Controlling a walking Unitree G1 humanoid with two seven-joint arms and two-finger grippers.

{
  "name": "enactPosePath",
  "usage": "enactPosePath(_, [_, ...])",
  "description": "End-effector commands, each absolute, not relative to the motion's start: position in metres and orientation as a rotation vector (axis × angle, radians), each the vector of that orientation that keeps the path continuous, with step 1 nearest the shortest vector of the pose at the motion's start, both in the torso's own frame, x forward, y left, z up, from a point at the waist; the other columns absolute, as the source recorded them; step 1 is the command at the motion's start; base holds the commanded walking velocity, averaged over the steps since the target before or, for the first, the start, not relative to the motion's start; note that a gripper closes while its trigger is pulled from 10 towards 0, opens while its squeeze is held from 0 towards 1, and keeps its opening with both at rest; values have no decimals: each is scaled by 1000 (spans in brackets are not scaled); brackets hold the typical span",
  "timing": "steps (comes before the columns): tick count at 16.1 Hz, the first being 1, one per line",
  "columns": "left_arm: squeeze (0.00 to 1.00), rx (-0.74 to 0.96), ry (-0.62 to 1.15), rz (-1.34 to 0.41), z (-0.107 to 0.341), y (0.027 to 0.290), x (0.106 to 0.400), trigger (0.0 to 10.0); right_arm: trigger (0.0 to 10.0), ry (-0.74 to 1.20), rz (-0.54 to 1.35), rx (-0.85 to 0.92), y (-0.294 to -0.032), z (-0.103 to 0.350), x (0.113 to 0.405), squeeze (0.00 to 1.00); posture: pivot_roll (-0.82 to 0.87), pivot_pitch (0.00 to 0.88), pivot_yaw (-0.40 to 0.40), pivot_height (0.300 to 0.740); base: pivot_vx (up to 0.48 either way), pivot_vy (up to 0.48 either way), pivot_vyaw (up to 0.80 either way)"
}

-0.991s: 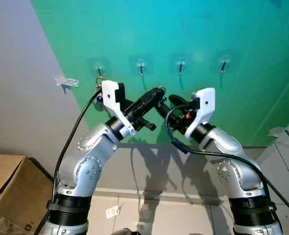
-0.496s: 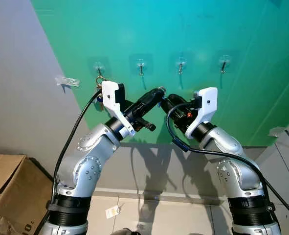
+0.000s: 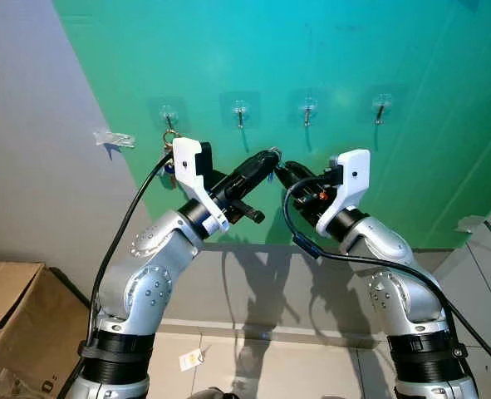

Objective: Hang keys on a hook

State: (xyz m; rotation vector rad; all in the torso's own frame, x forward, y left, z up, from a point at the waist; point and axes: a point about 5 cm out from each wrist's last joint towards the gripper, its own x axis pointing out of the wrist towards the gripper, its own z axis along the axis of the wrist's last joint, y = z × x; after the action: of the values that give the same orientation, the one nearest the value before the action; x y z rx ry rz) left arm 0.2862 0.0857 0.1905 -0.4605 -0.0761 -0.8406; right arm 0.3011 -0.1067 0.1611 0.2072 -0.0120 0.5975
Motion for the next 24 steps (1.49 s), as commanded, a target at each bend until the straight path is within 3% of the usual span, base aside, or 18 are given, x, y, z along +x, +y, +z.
enactPosePath(1, [1000, -444, -88, -822, 193, 92, 287, 0, 0, -27, 584, 183, -108, 164, 303, 0, -150, 0, 102, 740, 0, 0, 0])
enactPosePath(8, [1000, -492, -108, -768, 199, 103, 293, 0, 0, -61, 384, 118, -141, 167, 318, 0, -158, 7, 112, 740, 0, 0, 0])
enactPosePath(13, [1000, -499, -102, -768, 198, 101, 293, 0, 0, -63, 422, 108, -132, 167, 314, 0, -162, 13, 113, 740, 0, 0, 0])
enactPosePath(14, [1000, -499, -101, -768, 198, 101, 293, 0, 5529, -76, 474, 117, -124, 169, 310, 0, -161, 13, 113, 740, 0, 0, 0])
enactPosePath(15, [1000, -499, -101, -768, 198, 101, 293, 0, 10000, -84, 556, 158, -113, 173, 304, 1000, -161, 14, 114, 740, 0, 0, 0])
enactPosePath(17, [1000, -496, -99, -769, 198, 101, 293, 0, 10000, -82, 655, 143, -103, 176, 294, 1000, -159, 14, 115, 740, 0, 0, 0])
enactPosePath(24, [1000, -461, -102, -765, 200, 107, 298, 0, 10000, 31, 745, 67, -120, 160, 279, 1000, -164, 19, 124, 740, 0, 0, 0])
